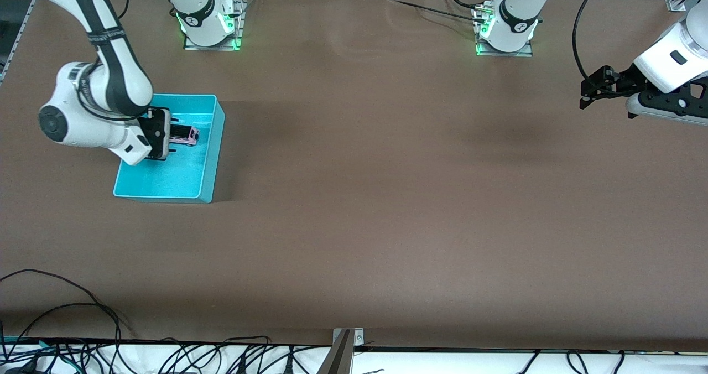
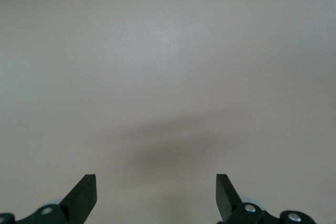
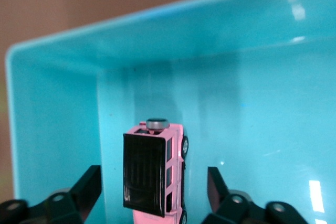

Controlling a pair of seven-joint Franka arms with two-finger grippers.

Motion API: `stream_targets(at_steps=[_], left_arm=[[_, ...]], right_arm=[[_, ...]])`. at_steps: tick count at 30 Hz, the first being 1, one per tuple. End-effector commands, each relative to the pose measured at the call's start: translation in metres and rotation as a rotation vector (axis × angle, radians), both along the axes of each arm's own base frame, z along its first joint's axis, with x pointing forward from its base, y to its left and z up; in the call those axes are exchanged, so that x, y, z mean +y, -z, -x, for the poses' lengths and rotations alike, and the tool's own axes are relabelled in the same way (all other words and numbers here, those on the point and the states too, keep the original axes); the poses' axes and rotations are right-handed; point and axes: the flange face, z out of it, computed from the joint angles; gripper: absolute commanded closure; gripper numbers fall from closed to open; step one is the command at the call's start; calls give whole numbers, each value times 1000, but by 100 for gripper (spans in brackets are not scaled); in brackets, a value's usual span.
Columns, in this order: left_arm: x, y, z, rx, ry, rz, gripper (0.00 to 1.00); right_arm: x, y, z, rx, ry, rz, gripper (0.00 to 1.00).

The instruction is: Wind and store pink jeep toy

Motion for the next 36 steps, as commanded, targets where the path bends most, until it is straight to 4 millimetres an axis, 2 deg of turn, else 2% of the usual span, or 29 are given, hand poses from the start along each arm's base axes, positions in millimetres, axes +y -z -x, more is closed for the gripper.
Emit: stream_targets(at_steps=[1,4,11,21,24,27,31,36], left_arm=[[1,-2,4,1,3,-15,0],[2,-2,4,1,1,-15,0],[3,-2,4,1,0,-16,0],[3,-2,4,1,-2,-15,0],[4,-2,3,1,-2,-15,0],[4,-2,3,1,-2,-15,0],[4,-2,3,1,-3,-15,0],[3,-2,4,1,-3,-15,0]], right_arm=[[1,-64,-35,-8,73,-12,0],[3,-93,-48,-2,146,12,0],[15,-177,-73,-4,392,98,0],[14,-273,-90,-64,980,260,0],[12,-289,-95,-79,1110,270,0],[10,-296,-97,-88,1193,277,0],[-2,-318,-100,-119,1293,265,0],[-15,-332,-99,-148,1395,309,0]])
